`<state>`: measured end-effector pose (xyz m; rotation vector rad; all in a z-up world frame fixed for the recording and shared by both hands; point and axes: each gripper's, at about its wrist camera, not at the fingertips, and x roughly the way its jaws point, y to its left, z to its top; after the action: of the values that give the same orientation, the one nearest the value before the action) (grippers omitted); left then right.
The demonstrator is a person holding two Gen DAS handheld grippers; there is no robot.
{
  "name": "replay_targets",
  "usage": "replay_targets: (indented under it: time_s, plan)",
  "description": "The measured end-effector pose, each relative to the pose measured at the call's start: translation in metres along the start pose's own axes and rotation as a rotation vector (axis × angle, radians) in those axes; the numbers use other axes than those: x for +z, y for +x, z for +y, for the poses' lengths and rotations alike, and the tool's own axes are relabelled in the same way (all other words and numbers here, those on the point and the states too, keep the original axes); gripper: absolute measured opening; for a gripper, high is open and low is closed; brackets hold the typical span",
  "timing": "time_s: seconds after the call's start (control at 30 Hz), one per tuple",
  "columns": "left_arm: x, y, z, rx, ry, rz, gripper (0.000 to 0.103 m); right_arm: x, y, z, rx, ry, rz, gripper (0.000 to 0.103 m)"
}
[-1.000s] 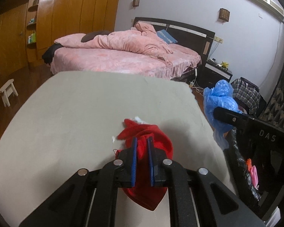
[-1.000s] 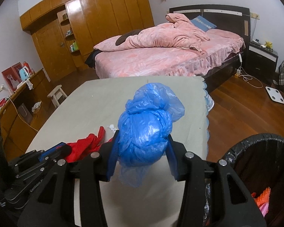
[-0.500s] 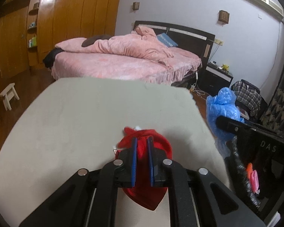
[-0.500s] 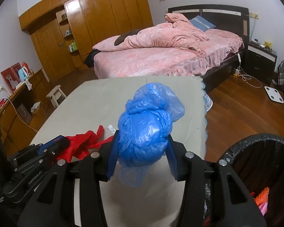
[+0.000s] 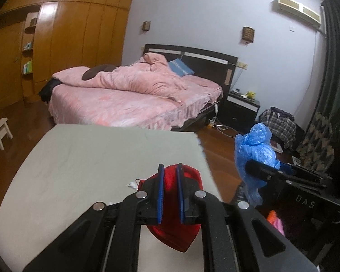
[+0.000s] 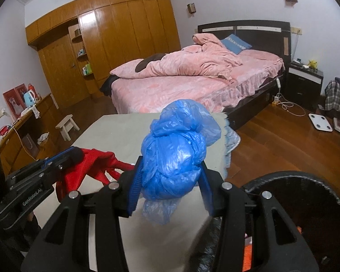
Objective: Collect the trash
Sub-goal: 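Carry the glove and bag over the black bin and open both grippers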
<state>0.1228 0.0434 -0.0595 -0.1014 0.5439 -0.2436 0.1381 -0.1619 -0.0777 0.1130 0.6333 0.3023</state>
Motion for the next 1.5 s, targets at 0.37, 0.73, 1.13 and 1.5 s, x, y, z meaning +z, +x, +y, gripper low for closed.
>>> replay_targets:
  time_s: [0.37, 0.73, 1.13, 1.5]
  plan:
    - [0.009, -0.009, -0.052, -0.084, 0.040, -0.028, 0.010, 0.000, -0.052, -0.027, -0.054, 0.014, -0.045, 0.044]
    - [0.008, -0.013, -0.097, -0.151, 0.084, -0.027, 0.010, -0.014, -0.097, -0.059, -0.130, 0.042, -0.086, 0.044]
    - [0.001, -0.013, -0.160, -0.263, 0.157, -0.028, 0.010, -0.039, -0.140, -0.105, -0.240, 0.092, -0.102, 0.044]
    - [-0.016, -0.001, -0.204, -0.333, 0.209, 0.010, 0.010, -0.061, -0.161, -0.142, -0.316, 0.141, -0.099, 0.044]
